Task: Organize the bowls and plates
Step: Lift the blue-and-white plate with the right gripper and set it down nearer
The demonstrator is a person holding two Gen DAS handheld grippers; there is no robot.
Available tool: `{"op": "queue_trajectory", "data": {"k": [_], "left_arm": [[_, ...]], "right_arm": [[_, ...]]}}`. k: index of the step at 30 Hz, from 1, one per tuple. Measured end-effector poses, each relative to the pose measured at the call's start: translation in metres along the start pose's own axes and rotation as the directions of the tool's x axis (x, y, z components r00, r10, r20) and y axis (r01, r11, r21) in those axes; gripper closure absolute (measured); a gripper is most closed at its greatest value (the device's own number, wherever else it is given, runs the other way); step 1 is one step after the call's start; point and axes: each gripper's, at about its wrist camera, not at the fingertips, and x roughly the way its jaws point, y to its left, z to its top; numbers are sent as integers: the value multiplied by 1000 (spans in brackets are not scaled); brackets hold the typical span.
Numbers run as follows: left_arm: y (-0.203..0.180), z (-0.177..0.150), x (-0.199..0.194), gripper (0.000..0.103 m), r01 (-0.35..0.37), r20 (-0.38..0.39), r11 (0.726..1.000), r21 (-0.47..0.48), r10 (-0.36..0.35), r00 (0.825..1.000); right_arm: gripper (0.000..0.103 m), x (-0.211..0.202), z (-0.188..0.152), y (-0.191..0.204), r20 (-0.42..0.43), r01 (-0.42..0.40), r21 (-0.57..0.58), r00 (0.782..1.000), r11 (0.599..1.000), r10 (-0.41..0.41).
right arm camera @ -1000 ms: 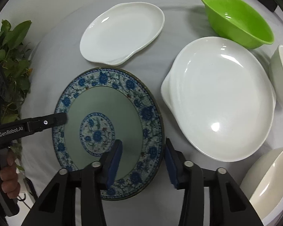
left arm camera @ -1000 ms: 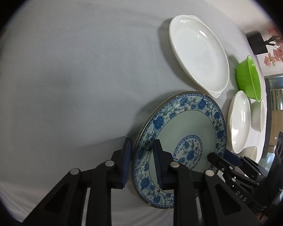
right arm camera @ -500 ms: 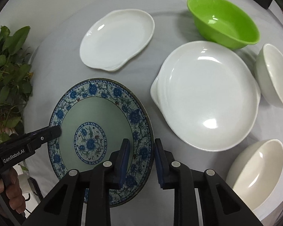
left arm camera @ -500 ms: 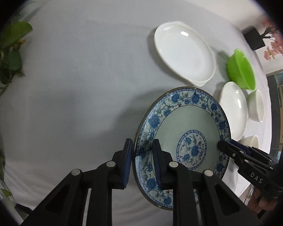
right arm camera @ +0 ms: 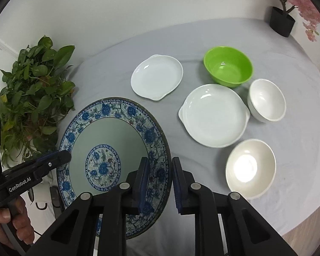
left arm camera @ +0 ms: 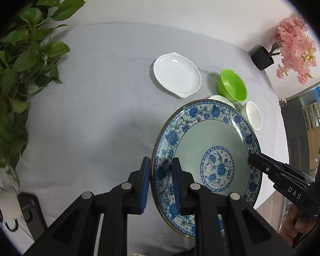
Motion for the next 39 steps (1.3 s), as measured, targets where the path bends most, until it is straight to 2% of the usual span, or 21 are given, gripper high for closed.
{"op": "queue_trajectory", "data": {"k": [5,10,19,23,30,39], "left_arm": [[-4,-31,-5,85,-13,-24,1000,-7,13,1000],[-4,-61,4,85,-24,-62,999,-40,21,998],[-9,-107,45,85,-55,-126,994,-92,44,991],[-4,-116,66,86,-60,-138,991,-118,43,989],[10,-121,97,86,-56,-146,988,-142,35,989],[27,-133,116,85,-43,-171,986,-160,16,985]], "right_arm": [[86,-34,-43,-15,-1,-3,14,1000,1000,3],[86,-22,-80,-26,-42,-3,6,999,1000,3],[86,18,-120,-56,-143,-2,2,990,1000,2],[86,40,-135,-68,-176,7,7,984,1000,-6],[86,76,-149,-82,-181,16,13,983,1000,-13],[86,103,-171,-90,-180,24,17,983,1000,-21]]}}
